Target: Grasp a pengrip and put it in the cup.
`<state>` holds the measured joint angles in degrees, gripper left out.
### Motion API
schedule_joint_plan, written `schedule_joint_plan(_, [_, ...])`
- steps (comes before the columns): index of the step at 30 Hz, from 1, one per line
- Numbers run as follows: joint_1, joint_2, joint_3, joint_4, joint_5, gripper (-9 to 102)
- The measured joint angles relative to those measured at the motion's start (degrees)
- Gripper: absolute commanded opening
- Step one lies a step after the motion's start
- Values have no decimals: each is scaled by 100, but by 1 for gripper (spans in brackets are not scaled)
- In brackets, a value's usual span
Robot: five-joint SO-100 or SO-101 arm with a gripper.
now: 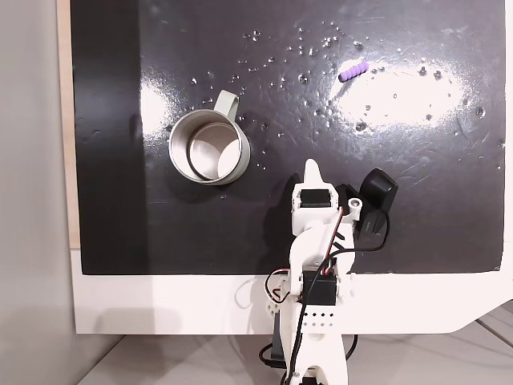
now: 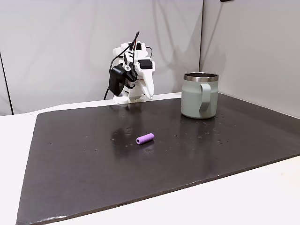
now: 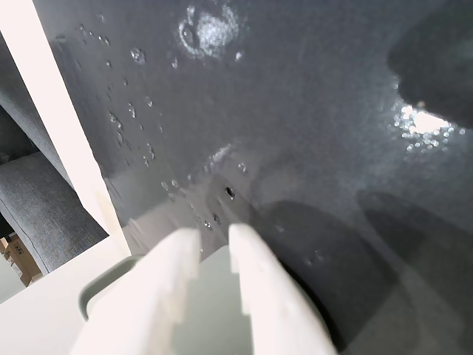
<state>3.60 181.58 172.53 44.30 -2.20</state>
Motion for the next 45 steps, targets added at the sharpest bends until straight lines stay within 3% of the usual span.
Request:
schedule_joint_plan(16, [0, 0, 0, 0, 0, 0])
schedule_joint_plan(34, [62, -114, -220, -606, -325, 0])
schedule_joint_plan(39, [62, -1301, -1011, -835, -396, 0])
schedule_joint_plan(45, [141, -4043, -2892, -923, -396, 0])
